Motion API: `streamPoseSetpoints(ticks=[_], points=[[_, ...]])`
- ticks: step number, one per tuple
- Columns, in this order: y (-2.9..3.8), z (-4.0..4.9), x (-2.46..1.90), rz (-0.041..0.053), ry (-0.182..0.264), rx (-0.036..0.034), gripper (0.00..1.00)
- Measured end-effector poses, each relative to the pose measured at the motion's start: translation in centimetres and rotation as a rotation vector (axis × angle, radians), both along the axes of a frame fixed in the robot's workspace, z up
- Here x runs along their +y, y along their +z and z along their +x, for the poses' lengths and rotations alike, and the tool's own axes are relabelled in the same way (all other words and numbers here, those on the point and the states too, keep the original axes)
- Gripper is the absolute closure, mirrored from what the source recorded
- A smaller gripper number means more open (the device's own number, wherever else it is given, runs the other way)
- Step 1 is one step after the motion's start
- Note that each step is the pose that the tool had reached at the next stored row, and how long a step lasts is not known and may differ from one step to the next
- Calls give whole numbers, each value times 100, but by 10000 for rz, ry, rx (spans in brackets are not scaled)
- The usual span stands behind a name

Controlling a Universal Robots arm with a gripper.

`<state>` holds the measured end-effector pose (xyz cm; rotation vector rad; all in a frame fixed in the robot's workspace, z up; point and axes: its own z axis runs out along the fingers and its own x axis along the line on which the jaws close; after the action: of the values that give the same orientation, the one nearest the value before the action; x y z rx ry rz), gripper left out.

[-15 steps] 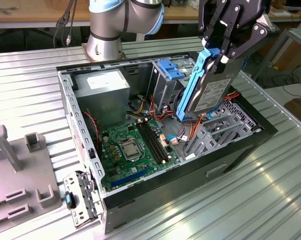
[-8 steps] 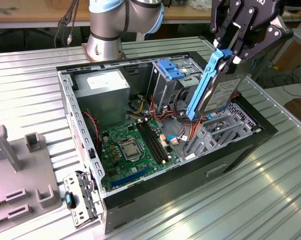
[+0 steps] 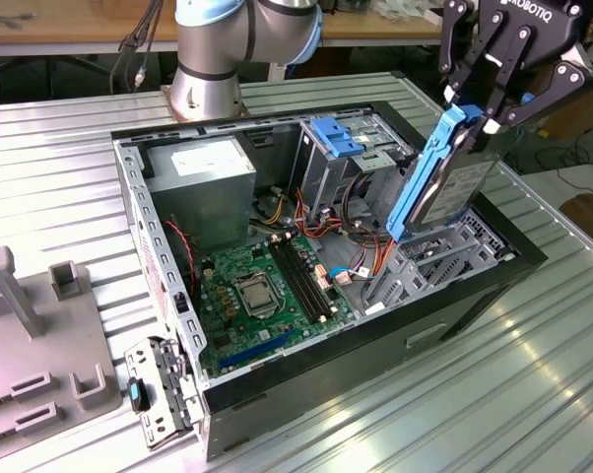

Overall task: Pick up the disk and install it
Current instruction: 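Insert the disk into the insertion slot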

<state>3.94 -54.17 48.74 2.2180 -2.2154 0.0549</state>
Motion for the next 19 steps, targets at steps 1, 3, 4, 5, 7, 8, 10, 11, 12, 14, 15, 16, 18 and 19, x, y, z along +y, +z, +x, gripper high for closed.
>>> streamPoseSetpoints(ticks=[1, 3, 4, 5, 7, 8, 10, 11, 12, 14, 15, 16, 18, 19], points=[[-32, 23, -3, 1, -9, 0, 63], [-83, 77, -5, 0, -28, 0, 63], [-94, 102, -6, 2, -28, 0, 63], [-99, 143, -5, -1, -30, 0, 63], [-104, 200, -6, 2, -35, 0, 63], [-110, 216, -8, 1, -36, 0, 63], [-122, 226, -17, -1, -41, 0, 63], [-130, 230, -26, -2, -46, 0, 63], [-136, 232, -29, -5, -52, 0, 63], [-149, 239, -43, -34, -80, 0, 63], [-153, 241, -46, -42, -93, 0, 63], [-156, 244, -47, -51, -108, 0, 63], [-169, 251, -51, -75, -168, 0, 63], [-170, 251, -52, -78, -190, 0, 63]])
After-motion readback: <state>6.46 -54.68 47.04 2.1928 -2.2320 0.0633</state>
